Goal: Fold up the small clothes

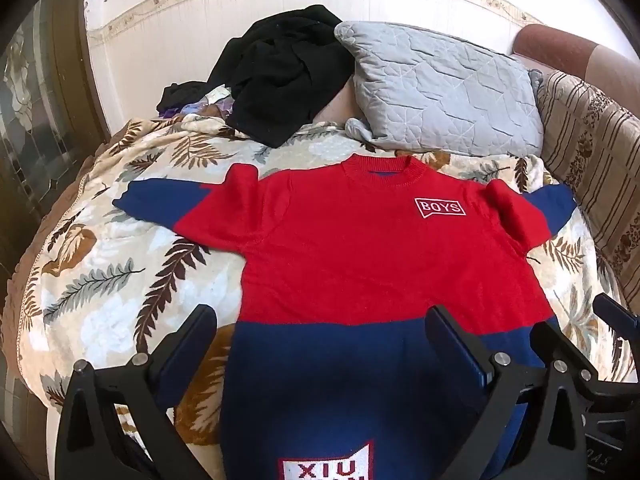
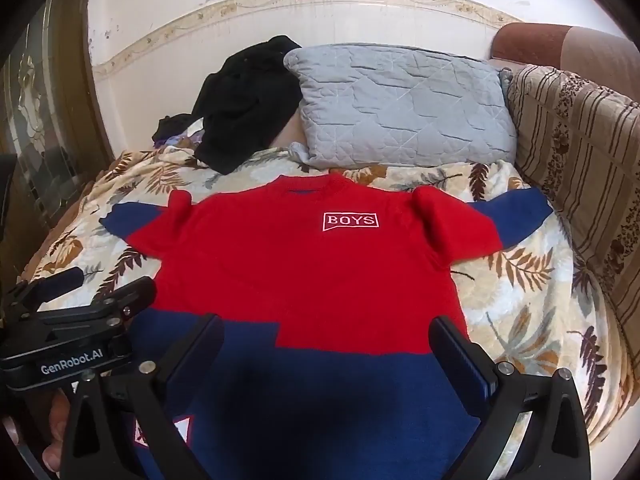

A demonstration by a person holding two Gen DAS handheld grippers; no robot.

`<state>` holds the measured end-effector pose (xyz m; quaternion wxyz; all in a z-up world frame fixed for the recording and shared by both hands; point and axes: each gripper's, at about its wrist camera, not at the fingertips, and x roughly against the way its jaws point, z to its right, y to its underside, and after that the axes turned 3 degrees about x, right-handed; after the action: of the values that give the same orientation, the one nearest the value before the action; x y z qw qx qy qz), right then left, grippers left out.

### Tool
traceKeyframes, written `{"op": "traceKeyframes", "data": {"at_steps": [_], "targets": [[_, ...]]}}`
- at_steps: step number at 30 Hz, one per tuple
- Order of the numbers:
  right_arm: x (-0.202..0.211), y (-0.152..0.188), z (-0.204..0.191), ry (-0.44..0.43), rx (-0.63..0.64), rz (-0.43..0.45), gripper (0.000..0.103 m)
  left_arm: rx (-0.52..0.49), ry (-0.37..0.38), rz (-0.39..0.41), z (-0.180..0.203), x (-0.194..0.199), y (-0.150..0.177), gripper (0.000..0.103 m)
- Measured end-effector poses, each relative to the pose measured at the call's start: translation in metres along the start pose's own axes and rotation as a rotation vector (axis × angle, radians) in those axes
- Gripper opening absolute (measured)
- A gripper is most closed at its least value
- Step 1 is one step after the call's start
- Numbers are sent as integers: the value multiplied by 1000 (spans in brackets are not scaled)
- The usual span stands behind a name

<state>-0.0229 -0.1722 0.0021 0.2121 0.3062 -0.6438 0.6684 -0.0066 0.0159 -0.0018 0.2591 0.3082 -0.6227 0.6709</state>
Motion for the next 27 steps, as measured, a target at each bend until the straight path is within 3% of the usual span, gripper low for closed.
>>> {"op": "traceKeyframes", "data": {"at_steps": [19,27], "targets": [[-11,-8,1,0,12,-3,103,-5,-6,-18,-1,-10,-4,103],[-13,-10,4,42,48,17,103,-8,-12,-23,1,-12,-3,103]]}}
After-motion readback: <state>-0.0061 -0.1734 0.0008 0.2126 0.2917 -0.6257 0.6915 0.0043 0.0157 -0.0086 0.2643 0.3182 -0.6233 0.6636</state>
